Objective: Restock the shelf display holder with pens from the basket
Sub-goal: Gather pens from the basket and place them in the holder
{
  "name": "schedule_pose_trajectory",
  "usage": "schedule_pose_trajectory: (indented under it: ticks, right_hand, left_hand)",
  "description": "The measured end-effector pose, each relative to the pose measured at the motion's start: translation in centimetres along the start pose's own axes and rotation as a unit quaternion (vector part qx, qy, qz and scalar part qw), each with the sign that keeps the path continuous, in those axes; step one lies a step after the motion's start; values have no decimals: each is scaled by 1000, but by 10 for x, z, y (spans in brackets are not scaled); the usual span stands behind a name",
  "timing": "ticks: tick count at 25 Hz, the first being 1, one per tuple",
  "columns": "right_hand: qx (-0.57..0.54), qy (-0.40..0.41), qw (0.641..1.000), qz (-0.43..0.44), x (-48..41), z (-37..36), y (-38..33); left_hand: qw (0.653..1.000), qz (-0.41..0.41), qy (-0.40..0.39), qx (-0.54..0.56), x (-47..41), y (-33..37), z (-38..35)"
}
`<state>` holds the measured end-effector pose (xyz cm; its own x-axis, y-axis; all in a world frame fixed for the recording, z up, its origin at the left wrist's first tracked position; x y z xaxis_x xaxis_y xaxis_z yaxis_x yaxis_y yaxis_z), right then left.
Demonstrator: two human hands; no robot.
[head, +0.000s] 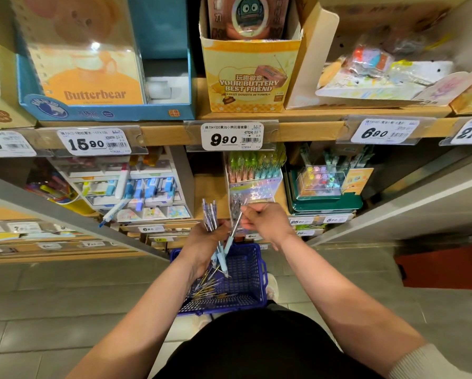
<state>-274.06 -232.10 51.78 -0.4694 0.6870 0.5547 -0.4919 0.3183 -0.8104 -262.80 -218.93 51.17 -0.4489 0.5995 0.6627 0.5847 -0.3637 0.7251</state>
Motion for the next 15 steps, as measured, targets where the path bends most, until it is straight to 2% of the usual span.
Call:
schedule_pose_trajectory:
  ticks: [3, 8, 11, 15]
  right_hand:
    - [19, 67, 997, 44, -9, 29, -10]
    - [179, 148, 962, 146, -18, 45, -23]
    - [216, 158, 945, 188, -21, 38, -22]
    - [234, 156, 940, 193, -29, 26, -16]
  left_hand:
    - [999, 36, 18, 31, 1, -6, 4]
    - [997, 50, -5, 53, 5, -10, 3]
    - [997, 46, -16, 64, 7, -8, 1]
    - [997, 43, -15, 65, 6, -5, 6]
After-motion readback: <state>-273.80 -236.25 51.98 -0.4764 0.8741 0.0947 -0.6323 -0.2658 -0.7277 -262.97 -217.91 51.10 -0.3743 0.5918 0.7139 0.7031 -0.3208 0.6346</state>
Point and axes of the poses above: each hand's wrist, its own x-axis away from the middle knuckle, its own z-axis out of the back of the hand, y = z × x, the point moved 6 cm from there along -x, towards the middle knuckle, and after that the axes turned 7 degrees about x, right-handed, at the moved point
